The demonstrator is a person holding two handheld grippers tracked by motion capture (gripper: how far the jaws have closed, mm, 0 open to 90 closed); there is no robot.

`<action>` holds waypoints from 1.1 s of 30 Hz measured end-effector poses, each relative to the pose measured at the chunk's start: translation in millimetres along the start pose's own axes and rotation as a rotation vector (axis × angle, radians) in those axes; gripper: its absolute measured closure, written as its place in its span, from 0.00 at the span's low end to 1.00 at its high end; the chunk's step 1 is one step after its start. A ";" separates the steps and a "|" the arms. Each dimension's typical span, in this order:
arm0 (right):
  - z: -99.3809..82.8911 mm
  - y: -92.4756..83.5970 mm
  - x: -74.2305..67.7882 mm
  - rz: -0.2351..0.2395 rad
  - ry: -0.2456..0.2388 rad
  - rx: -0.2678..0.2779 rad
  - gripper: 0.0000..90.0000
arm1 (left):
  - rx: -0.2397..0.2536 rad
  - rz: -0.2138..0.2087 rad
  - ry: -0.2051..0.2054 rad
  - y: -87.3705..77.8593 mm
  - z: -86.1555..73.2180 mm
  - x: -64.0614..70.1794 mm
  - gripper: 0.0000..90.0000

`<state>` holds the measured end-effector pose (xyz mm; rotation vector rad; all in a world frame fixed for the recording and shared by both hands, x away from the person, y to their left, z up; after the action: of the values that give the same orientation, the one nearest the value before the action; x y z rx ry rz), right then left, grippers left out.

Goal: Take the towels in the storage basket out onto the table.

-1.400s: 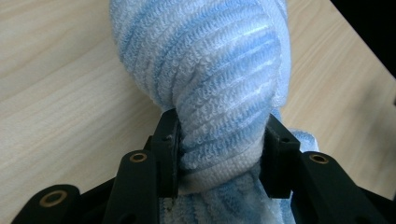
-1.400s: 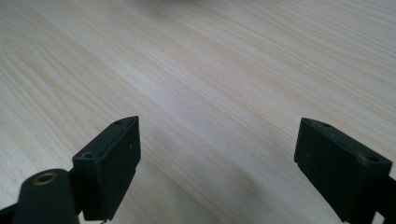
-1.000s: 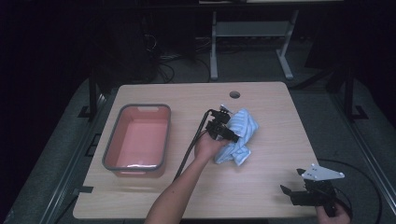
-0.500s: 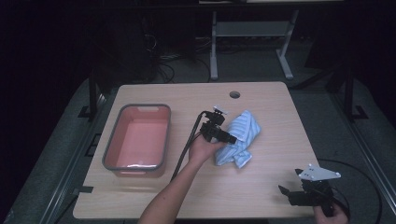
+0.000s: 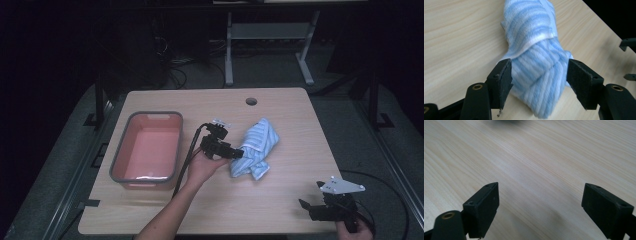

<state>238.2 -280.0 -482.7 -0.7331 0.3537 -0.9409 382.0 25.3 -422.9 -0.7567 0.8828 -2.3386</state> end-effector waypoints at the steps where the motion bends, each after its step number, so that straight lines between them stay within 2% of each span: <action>1: -0.1 0.2 -0.1 -0.001 -0.002 0.000 0.15 | 0.012 -0.005 -0.009 -2.1 -2.8 0.6 0.41; 8: 1.0 2.0 -2.0 0.001 -0.013 -0.002 0.15 | 0.022 -0.006 0.004 -12.1 -18.1 3.7 0.40; 13: 0.6 2.3 -2.3 -0.002 -0.012 -0.005 0.15 | 0.039 -0.027 0.000 -19.8 -28.2 7.4 0.38; 15: 0.4 2.2 -2.5 -0.004 -0.010 -0.006 0.16 | 0.038 -0.020 0.008 -22.4 -31.9 8.8 0.37; 24: -1.3 1.6 -1.8 -0.009 -0.005 -0.013 0.15 | 0.049 -0.039 0.007 -32.1 -48.6 14.5 0.31; 29: -1.1 1.5 -2.2 -0.010 -0.010 -0.012 0.15 | 0.035 -0.043 0.007 -34.8 -60.2 18.3 0.29; 31: -1.1 1.3 -2.9 -0.010 -0.010 -0.014 0.15 | 0.038 -0.033 0.018 -36.3 -64.6 20.6 0.28; 33: -0.9 1.0 -3.7 -0.012 -0.011 -0.016 0.15 | 0.043 -0.044 0.016 -38.4 -69.7 22.6 0.26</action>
<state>236.2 -276.9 -484.2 -0.7552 0.3476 -0.9459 310.0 65.1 -432.5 -0.7478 0.8275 -2.3977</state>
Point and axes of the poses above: each handheld gripper's, and its own axes: y roughly forward along the jaws, z roughly out of its top, x roughly to its right, the point moved 4 cm from there along y, roughly forward along the jaws, and after that the axes turned 2 degrees about y, right-handed, at the moved point
